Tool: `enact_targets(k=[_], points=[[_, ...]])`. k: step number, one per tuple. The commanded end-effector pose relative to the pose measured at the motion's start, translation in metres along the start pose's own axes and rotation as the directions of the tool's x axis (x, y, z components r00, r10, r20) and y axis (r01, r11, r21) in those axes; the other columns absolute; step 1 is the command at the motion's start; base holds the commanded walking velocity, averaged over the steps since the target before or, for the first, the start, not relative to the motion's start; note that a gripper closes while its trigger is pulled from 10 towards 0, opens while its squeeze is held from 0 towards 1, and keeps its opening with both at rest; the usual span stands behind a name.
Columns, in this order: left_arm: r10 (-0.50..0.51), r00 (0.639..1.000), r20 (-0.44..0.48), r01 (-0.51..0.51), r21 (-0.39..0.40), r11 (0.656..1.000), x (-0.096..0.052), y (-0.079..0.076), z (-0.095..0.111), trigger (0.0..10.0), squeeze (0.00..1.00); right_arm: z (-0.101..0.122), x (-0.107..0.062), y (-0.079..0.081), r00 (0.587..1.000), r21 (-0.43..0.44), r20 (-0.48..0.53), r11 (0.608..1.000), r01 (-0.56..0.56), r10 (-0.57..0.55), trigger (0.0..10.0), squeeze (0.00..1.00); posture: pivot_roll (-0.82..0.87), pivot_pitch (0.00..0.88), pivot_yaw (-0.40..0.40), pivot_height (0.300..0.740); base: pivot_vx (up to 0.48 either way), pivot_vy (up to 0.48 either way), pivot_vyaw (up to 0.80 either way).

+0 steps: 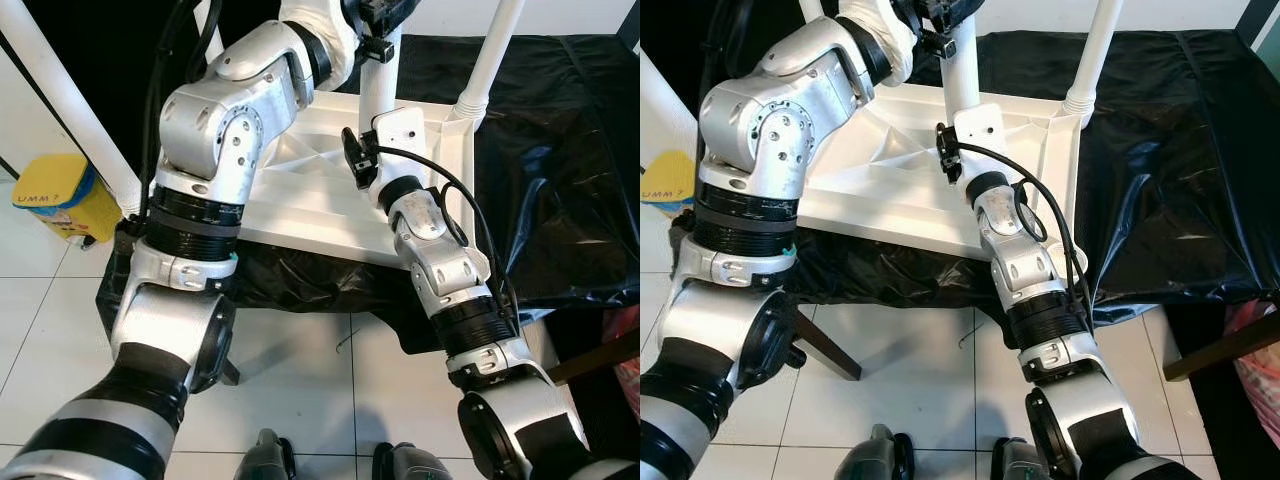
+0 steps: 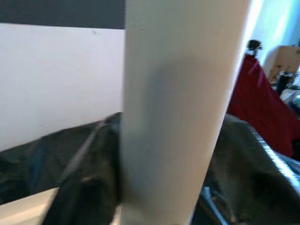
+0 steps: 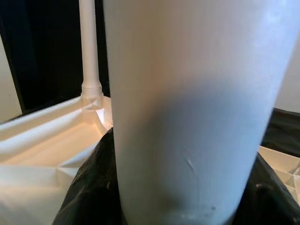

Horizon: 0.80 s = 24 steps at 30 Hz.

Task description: Building children table

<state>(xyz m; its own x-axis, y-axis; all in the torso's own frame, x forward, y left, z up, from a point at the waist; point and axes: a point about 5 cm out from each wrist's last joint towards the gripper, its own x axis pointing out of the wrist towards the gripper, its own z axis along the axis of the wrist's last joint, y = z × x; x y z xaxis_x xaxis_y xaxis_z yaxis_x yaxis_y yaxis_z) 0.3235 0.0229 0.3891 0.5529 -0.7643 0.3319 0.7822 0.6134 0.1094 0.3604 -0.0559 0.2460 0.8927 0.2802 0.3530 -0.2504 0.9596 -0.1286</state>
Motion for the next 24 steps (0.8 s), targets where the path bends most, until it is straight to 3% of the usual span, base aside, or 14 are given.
enact_targets(k=[1, 9, 10, 19, 20, 21, 22, 23, 24], points=[[-0.086, 0.996, 0.008, 0.086, -0.026, 0.996, 0.0005, -0.0099, -0.0014, 10.0, 1.00, 0.0124, 0.0045, 0.0065, 0.999, 0.007, 0.044, 1.000, -0.015, 0.015, 10.0, 0.00, 0.05, 0.119, 0.067, 0.740, 0.000, 0.000, 0.00], [-0.086, 0.996, 0.006, 0.086, -0.005, 0.996, 0.0004, -0.0091, -0.0004, 10.0, 1.00, 0.0125, 0.0044, 0.0054, 0.999, 0.020, 0.037, 1.000, -0.003, 0.002, 10.0, 0.00, 0.05, 0.123, 0.069, 0.740, 0.000, 0.000, 0.00], [-0.088, 0.996, 0.003, 0.088, 0.002, 0.996, 0.0002, -0.0092, -0.0005, 10.0, 0.00, 0.0123, 0.0043, 0.0050, 0.999, 0.022, 0.034, 1.000, 0.000, -0.001, 10.0, 0.00, 0.05, 0.123, 0.069, 0.740, 0.000, 0.000, 0.00], [-0.074, 0.996, 0.040, 0.073, 0.024, 0.997, -0.0023, -0.0053, 0.0032, 10.0, 0.00, 0.0112, 0.0037, -0.0004, 0.999, 0.031, 0.021, 0.999, 0.030, -0.031, 10.0, 0.00, 0.05, 0.128, 0.072, 0.740, 0.000, 0.000, 0.00], [-0.068, 0.997, 0.047, 0.067, 0.024, 0.998, -0.0027, -0.0039, 0.0037, 8.5, 0.00, 0.0112, 0.0035, -0.0007, 0.999, 0.031, 0.020, 0.999, 0.031, -0.032, 10.0, 0.00, 0.04, 0.128, 0.072, 0.740, 0.000, 0.000, 0.00], [-0.068, 0.997, 0.047, 0.067, 0.024, 0.998, -0.0027, -0.0039, 0.0037, 8.5, 0.00, 0.0112, 0.0035, -0.0007, 0.999, 0.031, 0.020, 0.999, 0.031, -0.032, 10.0, 0.00, 0.04, 0.128, 0.072, 0.740, 0.000, 0.000, 0.00], [-0.063, 0.997, 0.053, 0.062, 0.020, 0.998, -0.0030, -0.0029, 0.0042, 7.6, 0.00, 0.0111, 0.0033, -0.0004, 0.999, 0.030, 0.020, 0.999, 0.029, -0.030, 10.0, 0.00, 0.05, 0.127, 0.072, 0.740, 0.000, 0.000, 0.00], [-0.060, 0.996, 0.061, 0.059, 0.012, 0.998, -0.0030, -0.0022, 0.0052, 0.0, 0.00, 0.0109, 0.0032, 0.0007, 1.000, 0.029, 0.019, 0.999, 0.024, -0.025, 10.0, 0.00, 0.04, 0.126, 0.073, 0.740, 0.000, 0.000, 0.00], [-0.060, 0.996, 0.061, 0.059, 0.012, 0.998, -0.0030, -0.0022, 0.0052, 0.0, 0.00, 0.0109, 0.0032, 0.0007, 1.000, 0.029, 0.019, 0.999, 0.024, -0.025, 10.0, 0.00, 0.04, 0.126, 0.073, 0.740, 0.000, 0.000, 0.00]])
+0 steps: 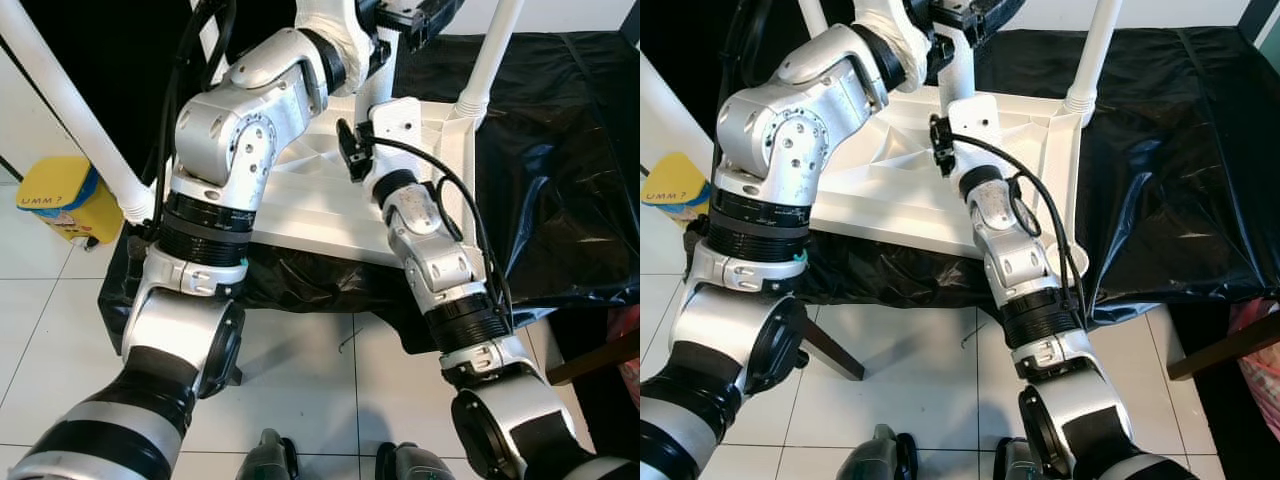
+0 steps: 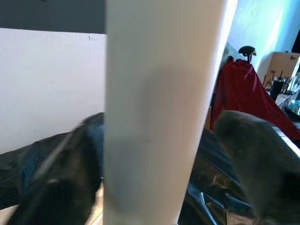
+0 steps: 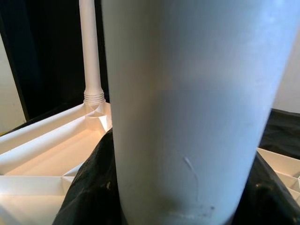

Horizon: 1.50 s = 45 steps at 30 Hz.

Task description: Building children table

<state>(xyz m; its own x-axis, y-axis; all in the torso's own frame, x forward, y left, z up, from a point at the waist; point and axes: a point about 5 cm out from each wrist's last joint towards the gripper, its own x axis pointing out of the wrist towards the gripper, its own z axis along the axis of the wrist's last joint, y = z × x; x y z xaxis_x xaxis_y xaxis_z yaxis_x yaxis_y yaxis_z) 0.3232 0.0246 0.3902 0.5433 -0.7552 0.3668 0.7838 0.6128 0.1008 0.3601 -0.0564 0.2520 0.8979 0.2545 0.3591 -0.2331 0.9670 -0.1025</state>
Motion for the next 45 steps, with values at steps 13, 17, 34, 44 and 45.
enact_targets(k=[13, 17, 34, 44, 45], points=[[-0.081, 0.997, 0.017, 0.080, 0.025, 0.996, -0.002, -0.003, 0.003, 0.0, 0.00, 0.004, 0.001, 0.003, 1.000, 0.000, 0.008, 1.000, -0.016, 0.016, 10.0, 0.00, 0.04, 0.118, 0.066, 0.740, 0.000, 0.000, 0.00], [-0.091, 0.996, -0.003, 0.091, 0.042, 0.995, -0.002, -0.005, 0.001, 10.0, 0.00, 0.004, 0.001, 0.004, 1.000, 0.001, 0.009, 1.000, -0.025, 0.025, 10.0, 0.00, 0.04, 0.115, 0.062, 0.740, 0.000, 0.000, 0.00], [-0.117, 0.993, -0.012, 0.118, 0.101, 0.988, -0.001, -0.011, -0.001, 10.0, 0.00, 0.010, 0.001, 0.010, 0.997, -0.018, 0.005, 0.997, -0.072, 0.072, 10.0, 0.00, 0.04, 0.107, 0.054, 0.740, 0.000, 0.000, 0.00], [-0.119, 0.993, -0.015, 0.120, 0.114, 0.986, 0.000, -0.012, -0.002, 10.0, 0.00, 0.006, 0.001, 0.011, 0.996, -0.028, -0.024, 0.996, -0.086, 0.085, 2.6, 0.00, 0.04, 0.101, 0.051, 0.740, 0.000, 0.000, 0.00], [-0.119, 0.993, -0.015, 0.120, 0.114, 0.986, 0.000, -0.012, -0.002, 10.0, 0.00, 0.006, 0.001, 0.011, 0.996, -0.028, -0.024, 0.996, -0.086, 0.085, 2.6, 0.00, 0.04, 0.101, 0.051, 0.740, 0.000, 0.000, 0.00]])
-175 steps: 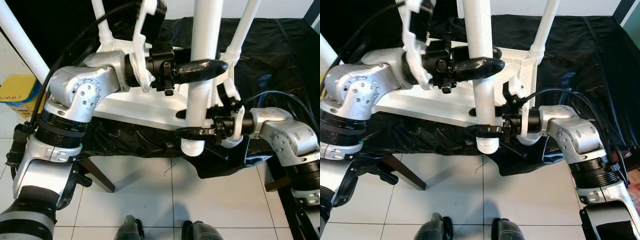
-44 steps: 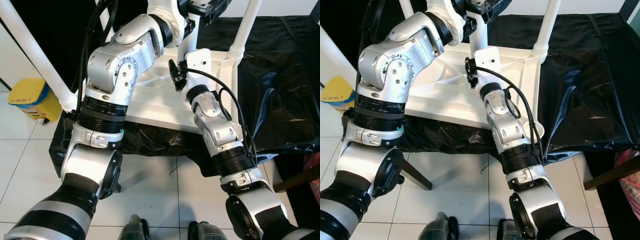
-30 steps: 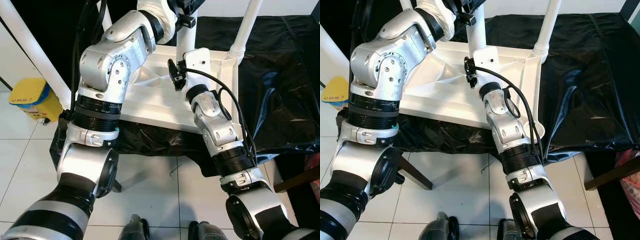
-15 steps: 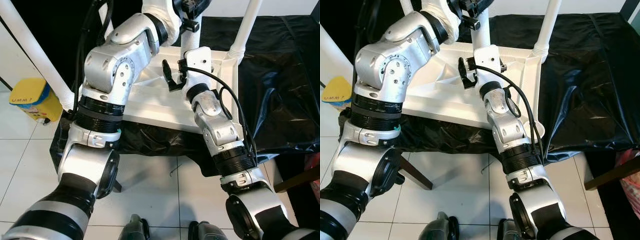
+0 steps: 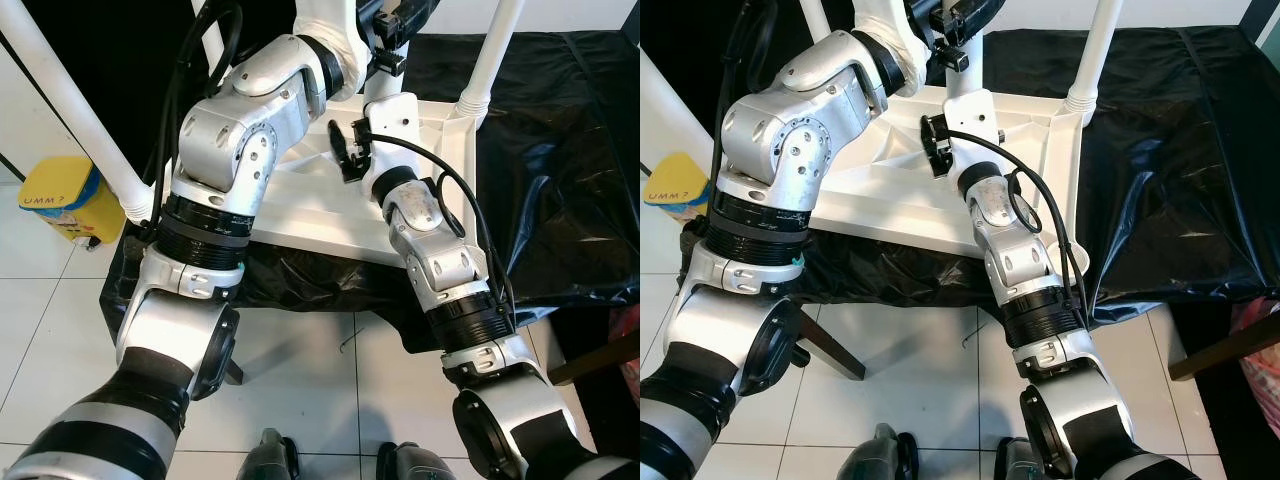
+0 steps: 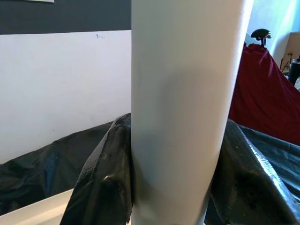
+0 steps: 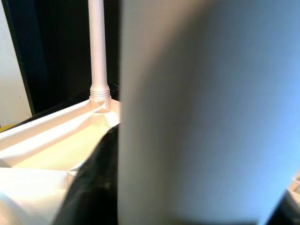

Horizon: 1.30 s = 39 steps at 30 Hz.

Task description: Building children table

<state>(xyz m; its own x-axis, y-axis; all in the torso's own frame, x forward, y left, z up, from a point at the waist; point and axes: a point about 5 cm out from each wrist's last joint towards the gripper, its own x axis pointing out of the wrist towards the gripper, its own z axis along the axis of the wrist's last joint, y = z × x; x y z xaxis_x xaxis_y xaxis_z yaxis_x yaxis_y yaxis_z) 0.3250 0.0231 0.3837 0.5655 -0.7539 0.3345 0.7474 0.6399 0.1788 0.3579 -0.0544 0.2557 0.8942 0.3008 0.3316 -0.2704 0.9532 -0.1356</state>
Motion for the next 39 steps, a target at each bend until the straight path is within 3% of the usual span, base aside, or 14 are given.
enact_targets(k=[1, 7, 8, 11, 12, 18, 19, 22, 23, 28, 34, 39], points=[[-0.132, 0.991, 0.033, 0.131, 0.033, 0.991, 0.000, -0.012, 0.006, 10.0, 0.00, 0.001, 0.001, 0.009, 0.999, -0.011, -0.006, 0.999, -0.038, 0.038, 0.0, 0.00, 0.04, 0.099, 0.051, 0.740, 0.000, 0.000, 0.00], [-0.138, 0.990, 0.037, 0.136, 0.040, 0.990, 0.001, -0.014, 0.007, 10.0, 0.00, -0.002, 0.000, 0.008, 0.999, 0.008, -0.028, 1.000, -0.022, 0.022, 0.0, 0.00, 0.04, 0.085, 0.048, 0.740, 0.000, 0.000, 0.00], [-0.144, 0.988, 0.047, 0.143, 0.031, 0.989, 0.000, -0.015, 0.007, 10.0, 0.00, -0.003, -0.001, 0.006, 0.999, 0.013, -0.034, 1.000, -0.008, 0.009, 4.1, 0.00, 0.04, 0.081, 0.046, 0.740, 0.000, 0.000, 0.00], [-0.149, 0.987, 0.054, 0.148, 0.024, 0.989, 0.000, -0.015, 0.008, 10.0, 0.00, -0.003, -0.001, 0.005, 0.999, 0.017, -0.039, 1.000, 0.000, 0.000, 4.1, 0.00, 0.04, 0.080, 0.046, 0.740, 0.000, 0.000, 0.00], [-0.152, 0.986, 0.065, 0.152, 0.009, 0.988, 0.000, -0.015, 0.008, 10.0, 1.00, -0.004, -0.002, 0.002, 0.999, 0.022, -0.045, 1.000, 0.017, -0.016, 10.0, 0.00, 0.04, 0.077, 0.045, 0.740, 0.000, 0.000, 0.00], [-0.163, 0.983, 0.084, 0.164, -0.001, 0.986, -0.002, -0.016, 0.010, 10.0, 1.00, -0.007, -0.003, -0.002, 0.997, 0.037, -0.059, 0.998, 0.048, -0.045, 10.0, 0.00, 0.04, 0.067, 0.042, 0.740, 0.000, 0.000, 0.00], [-0.152, 0.985, 0.081, 0.151, 0.019, 0.988, -0.004, -0.014, 0.009, 10.0, 0.90, -0.008, -0.004, -0.005, 0.996, 0.040, -0.064, 0.997, 0.066, -0.064, 10.0, 0.00, 0.04, 0.062, 0.039, 0.740, 0.000, 0.000, 0.00], [-0.152, 0.985, 0.081, 0.151, 0.019, 0.988, -0.004, -0.014, 0.009, 10.0, 0.90, -0.008, -0.004, -0.005, 0.996, 0.040, -0.064, 0.997, 0.066, -0.064, 10.0, 0.00, 0.04, 0.062, 0.039, 0.740, 0.000, 0.000, 0.00], [-0.130, 0.989, 0.072, 0.128, 0.034, 0.991, -0.007, -0.011, 0.005, 10.0, 0.00, -0.011, -0.006, -0.011, 0.992, 0.056, -0.075, 0.993, 0.103, -0.099, 10.0, 0.00, 0.03, 0.053, 0.034, 0.740, 0.000, 0.000, 0.00], [0.043, 0.991, 0.123, -0.044, 0.007, 0.999, -0.025, 0.010, -0.005, 10.0, 0.00, -0.022, -0.013, -0.029, 0.974, 0.100, -0.123, 0.975, 0.201, -0.188, 10.0, 0.00, 0.04, 0.046, 0.020, 0.740, 0.000, 0.000, 0.00], [0.127, 0.981, 0.147, -0.129, 0.006, 0.992, -0.042, 0.017, -0.014, 10.0, 0.00, -0.027, -0.019, -0.038, 0.965, 0.124, -0.141, 0.964, 0.237, -0.219, 10.0, 0.00, 0.04, 0.046, 0.013, 0.740, 0.000, 0.000, 0.00], [0.182, 0.977, 0.112, -0.177, -0.046, 0.983, -0.054, 0.021, -0.029, 10.0, 0.00, -0.028, -0.025, -0.045, 0.966, 0.168, -0.150, 0.957, 0.236, -0.212, 10.0, 0.00, 0.04, 0.049, 0.006, 0.740, 0.000, 0.000, 0.00]])
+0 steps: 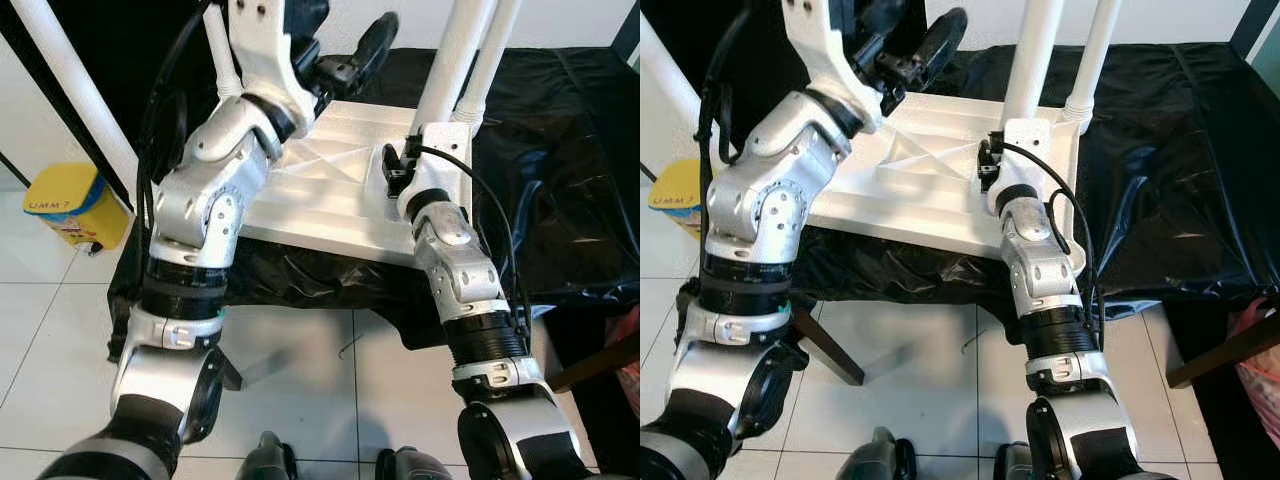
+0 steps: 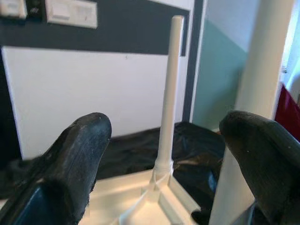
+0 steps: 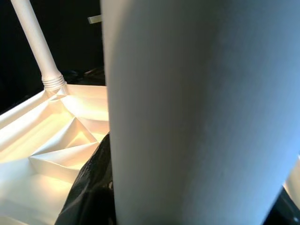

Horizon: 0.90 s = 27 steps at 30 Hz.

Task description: Building children table

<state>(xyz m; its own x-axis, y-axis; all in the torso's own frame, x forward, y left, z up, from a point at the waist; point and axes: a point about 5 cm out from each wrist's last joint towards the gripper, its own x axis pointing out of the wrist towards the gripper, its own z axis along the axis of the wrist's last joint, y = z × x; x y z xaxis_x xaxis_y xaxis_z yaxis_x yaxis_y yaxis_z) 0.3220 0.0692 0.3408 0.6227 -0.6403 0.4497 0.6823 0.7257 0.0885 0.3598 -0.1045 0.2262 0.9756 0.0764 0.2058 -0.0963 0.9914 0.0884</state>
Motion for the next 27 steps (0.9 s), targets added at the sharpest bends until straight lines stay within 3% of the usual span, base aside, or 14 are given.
enact_targets(k=[1, 11, 17, 27], points=[[0.065, 0.998, 0.004, -0.065, 0.014, 0.998, -0.005, 0.003, 0.000, 10.0, 0.00, 0.001, -0.003, -0.003, 1.000, 0.013, 0.008, 1.000, 0.001, -0.001, 10.0, 0.00, 0.04, 0.053, 0.003, 0.740, 0.000, 0.000, 0.00], [0.128, 0.990, -0.058, -0.125, 0.064, 0.990, -0.020, 0.004, -0.026, 10.0, 0.00, -0.002, -0.014, -0.023, 0.998, -0.038, 0.042, 0.998, 0.043, -0.041, 10.0, 0.00, 0.03, 0.066, 0.002, 0.740, 0.000, 0.000, 0.00], [0.173, 0.978, -0.113, -0.159, 0.127, 0.979, -0.031, 0.002, -0.046, 10.0, 0.00, -0.004, -0.024, -0.037, 0.998, 0.006, 0.051, 1.000, 0.022, -0.022, 10.0, 0.00, 0.02, 0.080, 0.004, 0.740, 0.000, 0.000, 0.00], [0.186, 0.966, -0.181, -0.165, 0.124, 0.978, -0.047, 0.003, -0.067, 10.0, 0.00, -0.021, -0.044, -0.052, 0.999, -0.077, 0.019, 0.996, 0.041, -0.039, 10.0, 0.00, 0.01, 0.096, 0.016, 0.740, 0.000, 0.000, 0.00]])
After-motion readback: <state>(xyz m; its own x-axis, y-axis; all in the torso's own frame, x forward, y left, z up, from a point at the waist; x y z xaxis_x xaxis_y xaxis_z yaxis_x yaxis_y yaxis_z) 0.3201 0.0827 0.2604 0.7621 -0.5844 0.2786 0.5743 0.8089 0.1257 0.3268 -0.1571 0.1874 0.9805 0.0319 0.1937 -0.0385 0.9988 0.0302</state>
